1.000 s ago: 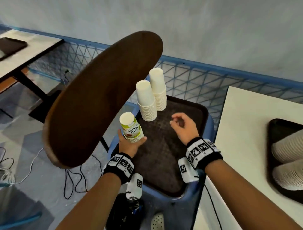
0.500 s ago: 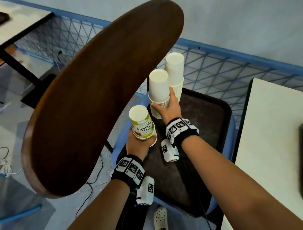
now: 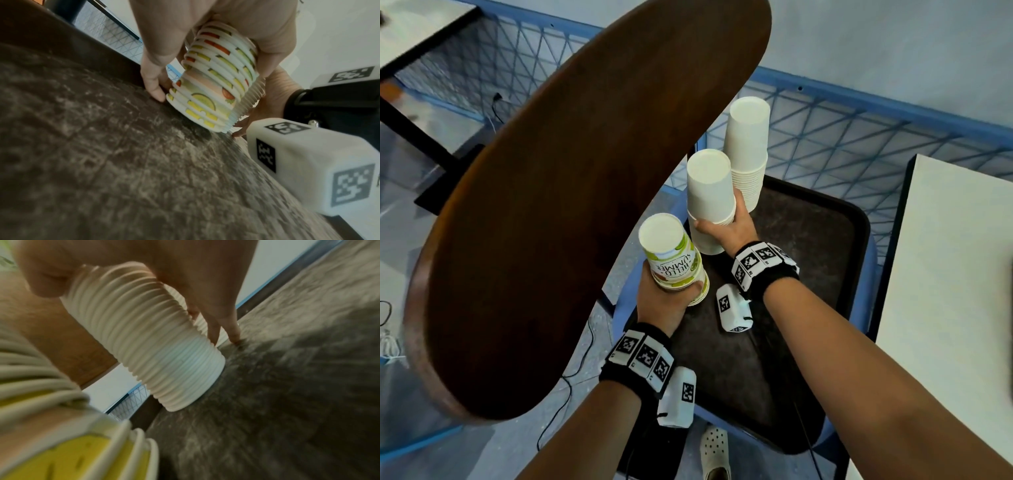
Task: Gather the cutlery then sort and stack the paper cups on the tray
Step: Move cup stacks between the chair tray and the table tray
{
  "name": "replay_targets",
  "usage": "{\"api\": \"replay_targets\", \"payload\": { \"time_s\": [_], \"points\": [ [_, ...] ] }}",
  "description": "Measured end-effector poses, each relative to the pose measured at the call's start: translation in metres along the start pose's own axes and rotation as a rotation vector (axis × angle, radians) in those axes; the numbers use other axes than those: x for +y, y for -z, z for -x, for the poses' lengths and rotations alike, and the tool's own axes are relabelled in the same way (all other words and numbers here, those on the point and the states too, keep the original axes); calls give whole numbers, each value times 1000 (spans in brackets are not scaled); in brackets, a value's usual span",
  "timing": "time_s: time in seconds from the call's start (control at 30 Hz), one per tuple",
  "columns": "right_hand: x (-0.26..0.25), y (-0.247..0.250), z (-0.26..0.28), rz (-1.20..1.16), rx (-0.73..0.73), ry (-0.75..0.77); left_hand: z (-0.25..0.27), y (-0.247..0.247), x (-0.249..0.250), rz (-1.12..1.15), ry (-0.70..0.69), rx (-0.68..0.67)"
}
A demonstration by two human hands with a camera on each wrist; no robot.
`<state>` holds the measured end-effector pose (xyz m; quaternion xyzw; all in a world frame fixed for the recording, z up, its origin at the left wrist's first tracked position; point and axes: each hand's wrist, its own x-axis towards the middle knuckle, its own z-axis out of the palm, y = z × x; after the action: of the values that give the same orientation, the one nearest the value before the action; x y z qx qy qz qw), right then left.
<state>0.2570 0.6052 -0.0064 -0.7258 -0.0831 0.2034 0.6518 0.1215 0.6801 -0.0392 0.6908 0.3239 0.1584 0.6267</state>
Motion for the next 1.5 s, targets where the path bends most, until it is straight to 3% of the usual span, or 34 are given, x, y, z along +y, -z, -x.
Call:
{"api": "replay_targets", "payload": {
  "time_s": [0.17, 0.37, 0.63, 1.0, 1.27, 1.5],
  "points": [
    [15, 1, 7, 95, 81, 16, -1, 0, 1, 31, -19, 17],
    [19, 14, 17, 16, 156, -2, -2, 3, -1, -20, 32, 15],
    [14, 11, 21, -10, -32, 51, 3, 2, 0, 34, 18, 1],
    [19, 6, 30, -97, -69, 118, -5, 5, -8, 10, 63, -35],
    [18, 31, 56, -161, 96, 150, 7, 3, 6, -56, 85, -144],
    [-8, 96, 113, -152, 311, 212, 38, -33, 53, -22, 13, -305]
  ]
}}
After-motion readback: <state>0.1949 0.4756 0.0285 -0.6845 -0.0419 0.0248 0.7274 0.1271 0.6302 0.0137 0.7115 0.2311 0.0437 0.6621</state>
